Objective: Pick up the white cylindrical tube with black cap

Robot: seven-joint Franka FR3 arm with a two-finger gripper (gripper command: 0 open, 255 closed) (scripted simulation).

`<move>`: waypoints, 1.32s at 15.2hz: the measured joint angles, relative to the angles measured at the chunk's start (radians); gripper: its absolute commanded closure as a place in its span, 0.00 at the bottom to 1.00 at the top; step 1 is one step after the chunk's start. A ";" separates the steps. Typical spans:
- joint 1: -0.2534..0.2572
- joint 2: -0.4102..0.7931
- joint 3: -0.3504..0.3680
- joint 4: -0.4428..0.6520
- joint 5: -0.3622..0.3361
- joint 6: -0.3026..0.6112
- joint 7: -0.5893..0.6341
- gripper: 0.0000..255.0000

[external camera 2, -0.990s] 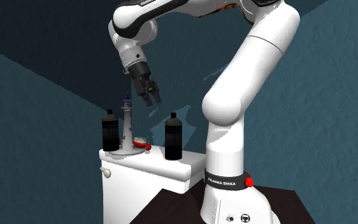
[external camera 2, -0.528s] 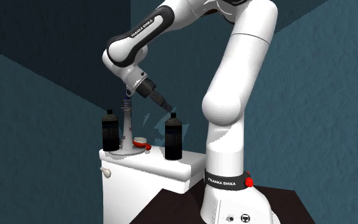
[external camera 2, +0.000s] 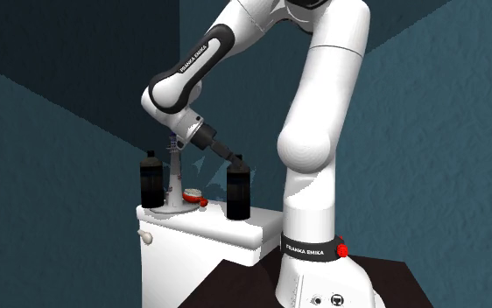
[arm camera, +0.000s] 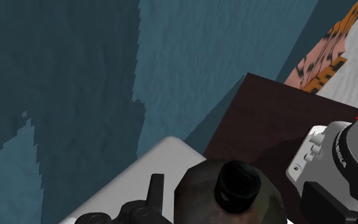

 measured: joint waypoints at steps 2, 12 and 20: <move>-0.001 0.005 -0.002 -0.008 -0.001 0.012 0.004 1.00; -0.001 0.005 -0.002 -0.009 -0.003 0.014 0.005 1.00; 0.002 -0.039 0.009 0.040 -0.002 -0.073 -0.031 1.00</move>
